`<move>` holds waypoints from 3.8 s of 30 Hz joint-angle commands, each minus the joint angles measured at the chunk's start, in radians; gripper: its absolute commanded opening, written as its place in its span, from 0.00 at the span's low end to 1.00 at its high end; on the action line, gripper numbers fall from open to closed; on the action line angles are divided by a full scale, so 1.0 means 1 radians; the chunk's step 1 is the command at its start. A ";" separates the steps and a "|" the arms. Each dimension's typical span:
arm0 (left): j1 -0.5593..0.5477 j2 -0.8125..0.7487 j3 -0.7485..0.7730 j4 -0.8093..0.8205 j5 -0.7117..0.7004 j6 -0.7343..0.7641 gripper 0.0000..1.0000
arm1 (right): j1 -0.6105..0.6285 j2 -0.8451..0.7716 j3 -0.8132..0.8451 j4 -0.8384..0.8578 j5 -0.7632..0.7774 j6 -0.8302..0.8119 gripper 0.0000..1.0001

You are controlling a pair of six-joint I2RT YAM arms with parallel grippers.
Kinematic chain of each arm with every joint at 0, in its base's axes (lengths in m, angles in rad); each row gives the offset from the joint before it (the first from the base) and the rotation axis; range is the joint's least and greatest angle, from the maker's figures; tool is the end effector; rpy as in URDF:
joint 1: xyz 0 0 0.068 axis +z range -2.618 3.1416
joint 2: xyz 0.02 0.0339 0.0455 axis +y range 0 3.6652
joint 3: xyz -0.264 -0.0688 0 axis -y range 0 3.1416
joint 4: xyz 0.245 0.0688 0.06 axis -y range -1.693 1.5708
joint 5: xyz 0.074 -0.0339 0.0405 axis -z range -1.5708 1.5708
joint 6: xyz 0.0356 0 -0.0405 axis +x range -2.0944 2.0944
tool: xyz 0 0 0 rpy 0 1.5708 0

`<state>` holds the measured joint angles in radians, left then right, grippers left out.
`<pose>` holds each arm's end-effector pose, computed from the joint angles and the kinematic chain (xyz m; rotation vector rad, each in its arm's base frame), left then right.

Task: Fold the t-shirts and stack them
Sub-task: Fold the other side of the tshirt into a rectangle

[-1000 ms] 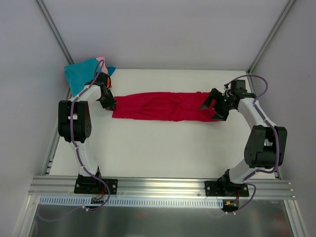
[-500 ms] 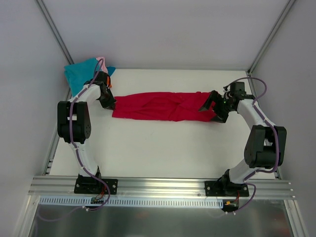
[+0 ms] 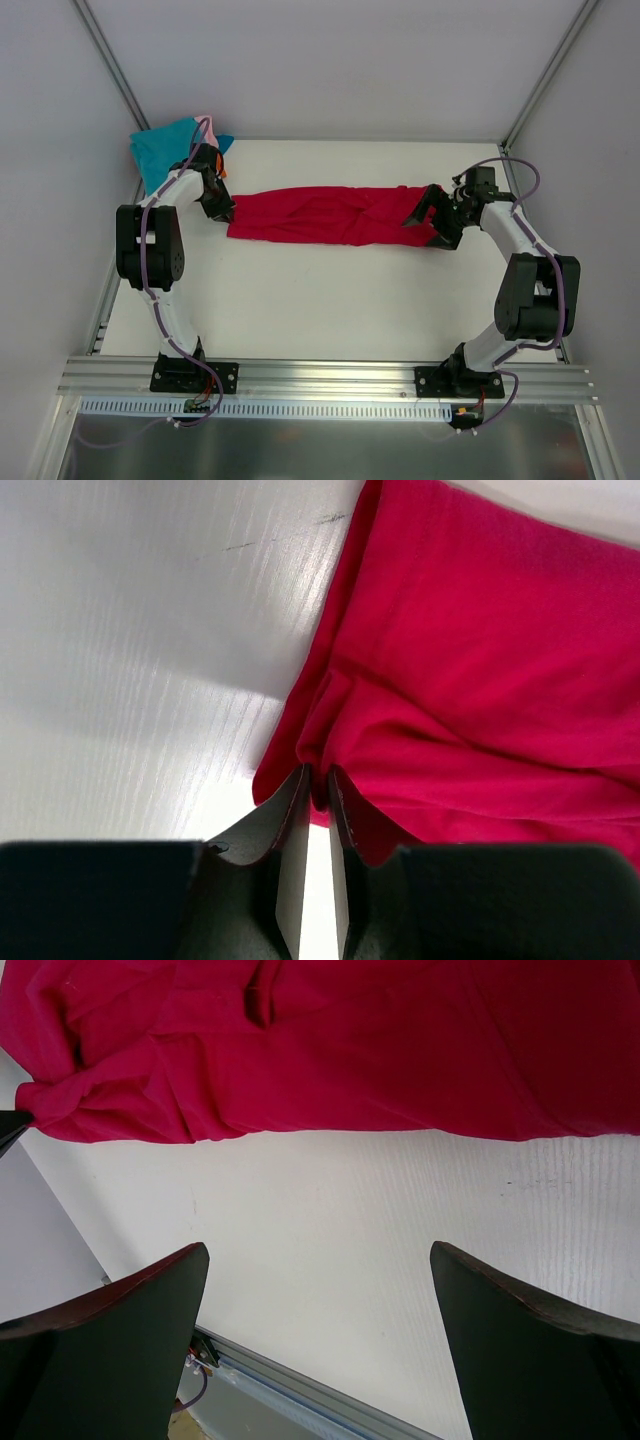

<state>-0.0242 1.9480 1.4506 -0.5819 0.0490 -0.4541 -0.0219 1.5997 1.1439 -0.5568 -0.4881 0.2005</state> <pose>0.4127 -0.0117 0.1982 -0.5528 2.6089 -0.2219 0.3302 0.0095 0.2340 0.1020 2.5501 0.6964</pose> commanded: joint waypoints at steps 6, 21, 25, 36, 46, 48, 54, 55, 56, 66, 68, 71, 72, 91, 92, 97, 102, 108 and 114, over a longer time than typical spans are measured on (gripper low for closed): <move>0.010 -0.034 0.039 -0.022 -0.009 0.025 0.18 | 0.004 -0.029 0.002 0.009 -0.023 -0.006 1.00; 0.010 -0.018 0.050 -0.024 -0.014 0.032 0.21 | 0.004 -0.018 0.004 0.014 -0.024 -0.004 0.99; 0.010 -0.014 0.040 -0.016 -0.005 0.034 0.05 | 0.004 -0.018 -0.001 0.012 -0.021 -0.010 0.99; 0.009 -0.096 -0.005 -0.021 0.041 0.037 0.00 | 0.004 -0.024 -0.007 0.012 -0.020 -0.009 0.99; -0.006 -0.313 -0.116 -0.076 0.074 0.043 0.00 | 0.004 -0.037 -0.027 0.041 -0.044 0.010 0.99; -0.019 -0.349 -0.146 -0.081 0.075 0.038 0.00 | 0.004 -0.046 -0.033 0.043 -0.046 0.011 1.00; -0.063 -0.425 -0.217 -0.099 0.068 0.017 0.00 | 0.004 -0.070 -0.042 0.044 -0.063 0.014 0.99; -0.068 -0.429 -0.226 -0.096 0.069 0.014 0.00 | 0.004 -0.075 -0.047 0.046 -0.069 0.016 0.99; -0.072 -0.434 -0.236 -0.092 0.063 0.012 0.00 | 0.004 -0.078 -0.049 0.046 -0.069 0.016 1.00; -0.072 -0.216 -0.090 -0.094 0.005 0.017 0.00 | -0.001 -0.080 -0.038 0.023 -0.066 -0.009 0.99; -0.063 -0.151 -0.018 -0.119 0.009 0.015 0.00 | -0.003 -0.067 -0.026 0.021 -0.067 -0.009 1.00; -0.063 -0.145 -0.005 -0.134 0.040 0.014 0.00 | -0.003 -0.049 -0.012 0.018 -0.066 -0.010 0.99; -0.063 -0.177 -0.022 -0.124 0.046 0.009 0.00 | -0.001 -0.046 -0.009 0.018 -0.066 -0.010 1.00; -0.106 -0.595 -0.354 -0.134 0.121 -0.040 0.00 | -0.003 -0.104 -0.065 0.041 -0.096 -0.001 1.00; -0.114 -0.607 -0.358 -0.136 0.121 -0.043 0.00 | -0.003 -0.106 -0.067 0.040 -0.099 -0.001 0.99; -0.129 -0.636 -0.394 -0.153 0.137 -0.058 0.00 | -0.003 -0.116 -0.075 0.041 -0.104 -0.001 1.00; -0.143 -0.678 -0.485 -0.130 0.123 -0.077 0.00 | -0.003 -0.112 -0.076 0.044 -0.107 -0.006 0.99; -0.140 -0.617 -0.533 -0.078 0.092 -0.083 0.01 | -0.003 -0.098 -0.073 0.038 -0.102 -0.016 1.00; -0.132 -0.396 -0.330 -0.094 0.068 -0.061 0.00 | -0.004 -0.087 -0.046 0.023 -0.095 -0.021 1.00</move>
<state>-0.1574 1.4906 1.0050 -0.6895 0.1452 -0.5201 -0.0223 1.5269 1.0668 -0.5220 -0.5663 0.1993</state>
